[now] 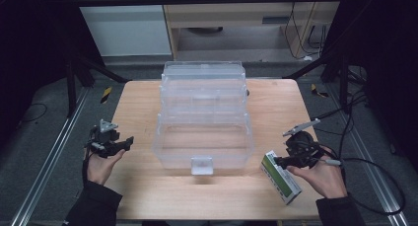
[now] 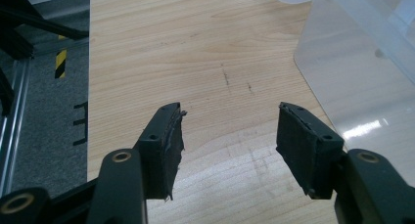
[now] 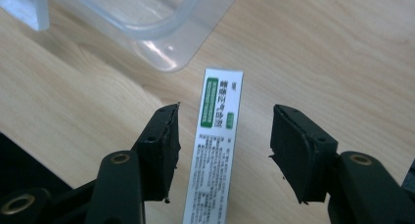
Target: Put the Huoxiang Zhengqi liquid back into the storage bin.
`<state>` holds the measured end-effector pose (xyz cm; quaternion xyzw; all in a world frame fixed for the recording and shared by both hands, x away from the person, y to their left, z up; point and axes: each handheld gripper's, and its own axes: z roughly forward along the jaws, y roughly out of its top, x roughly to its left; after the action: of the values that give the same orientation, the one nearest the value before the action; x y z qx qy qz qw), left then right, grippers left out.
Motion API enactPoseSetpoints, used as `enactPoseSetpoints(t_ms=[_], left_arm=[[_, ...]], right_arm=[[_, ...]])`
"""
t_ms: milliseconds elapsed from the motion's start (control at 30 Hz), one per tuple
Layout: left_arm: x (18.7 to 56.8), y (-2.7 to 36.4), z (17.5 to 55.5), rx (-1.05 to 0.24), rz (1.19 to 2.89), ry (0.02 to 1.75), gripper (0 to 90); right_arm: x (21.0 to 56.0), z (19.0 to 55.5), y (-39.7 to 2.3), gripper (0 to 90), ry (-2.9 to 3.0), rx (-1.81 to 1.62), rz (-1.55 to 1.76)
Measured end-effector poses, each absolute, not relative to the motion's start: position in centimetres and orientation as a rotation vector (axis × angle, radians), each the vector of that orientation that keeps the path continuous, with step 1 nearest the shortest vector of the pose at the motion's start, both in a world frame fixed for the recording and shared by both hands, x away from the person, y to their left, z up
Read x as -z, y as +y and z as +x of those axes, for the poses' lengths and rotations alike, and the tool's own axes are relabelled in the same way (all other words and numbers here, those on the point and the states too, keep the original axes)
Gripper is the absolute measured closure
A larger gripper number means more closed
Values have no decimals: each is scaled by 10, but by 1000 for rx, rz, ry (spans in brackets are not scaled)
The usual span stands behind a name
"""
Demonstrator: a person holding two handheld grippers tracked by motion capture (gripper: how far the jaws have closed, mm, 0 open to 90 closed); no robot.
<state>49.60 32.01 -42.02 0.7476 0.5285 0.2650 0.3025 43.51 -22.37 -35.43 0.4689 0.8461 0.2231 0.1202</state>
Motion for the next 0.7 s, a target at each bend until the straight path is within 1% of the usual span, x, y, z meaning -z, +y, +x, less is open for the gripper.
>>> enactPoseSetpoints(t_ms=[267, 700], left_arm=[[421, 322, 496, -708, 1980, 1412, 415], [422, 321, 497, -702, 1991, 1413, 411]], right_arm=[[361, 431, -223, 448, 2529, -580, 1398], [377, 436, -221, 472, 2588, -495, 1404]])
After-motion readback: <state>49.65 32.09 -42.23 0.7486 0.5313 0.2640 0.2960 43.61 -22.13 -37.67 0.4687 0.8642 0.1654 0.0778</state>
